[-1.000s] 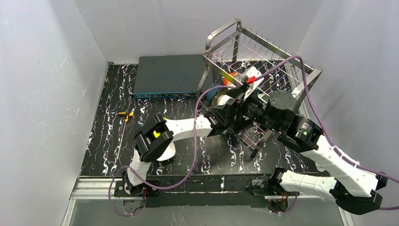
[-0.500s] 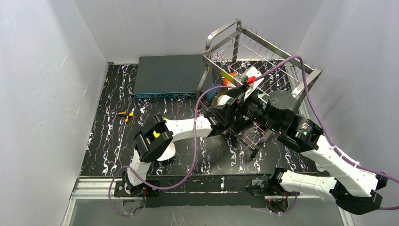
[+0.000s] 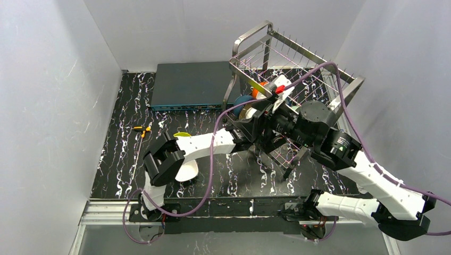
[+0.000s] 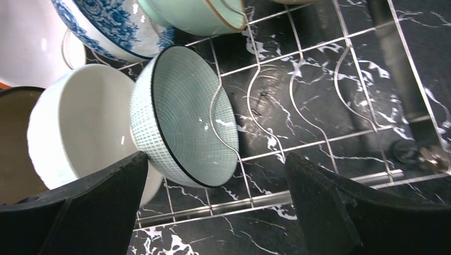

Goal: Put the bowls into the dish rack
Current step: Place the bowl in the dish rack.

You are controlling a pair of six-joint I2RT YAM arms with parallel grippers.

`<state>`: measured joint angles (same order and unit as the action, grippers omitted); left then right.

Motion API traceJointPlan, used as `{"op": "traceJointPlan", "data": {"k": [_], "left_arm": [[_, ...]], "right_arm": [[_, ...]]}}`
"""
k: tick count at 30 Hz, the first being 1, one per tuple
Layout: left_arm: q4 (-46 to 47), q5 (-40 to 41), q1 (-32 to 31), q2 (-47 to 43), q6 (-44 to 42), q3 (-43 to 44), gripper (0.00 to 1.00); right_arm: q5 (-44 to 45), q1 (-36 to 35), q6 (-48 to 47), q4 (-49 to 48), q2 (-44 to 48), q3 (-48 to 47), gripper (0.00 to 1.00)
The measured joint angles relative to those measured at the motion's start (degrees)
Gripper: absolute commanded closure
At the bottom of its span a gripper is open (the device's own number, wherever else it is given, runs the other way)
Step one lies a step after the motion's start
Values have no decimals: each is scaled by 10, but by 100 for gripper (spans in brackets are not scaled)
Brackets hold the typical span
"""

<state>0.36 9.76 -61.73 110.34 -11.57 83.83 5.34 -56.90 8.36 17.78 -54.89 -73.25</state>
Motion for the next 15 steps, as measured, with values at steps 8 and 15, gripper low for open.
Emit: {"op": "traceJointPlan", "data": {"k": [8,15], "left_arm": [[-23,-90,-2,-83,35,-71,2],[22,-126,-3,-241,96,-143,2]], "right_arm": [[-15,0,12,-10,-19,-5,1],[-48,0,52,-37,-60,-60,1]]}}
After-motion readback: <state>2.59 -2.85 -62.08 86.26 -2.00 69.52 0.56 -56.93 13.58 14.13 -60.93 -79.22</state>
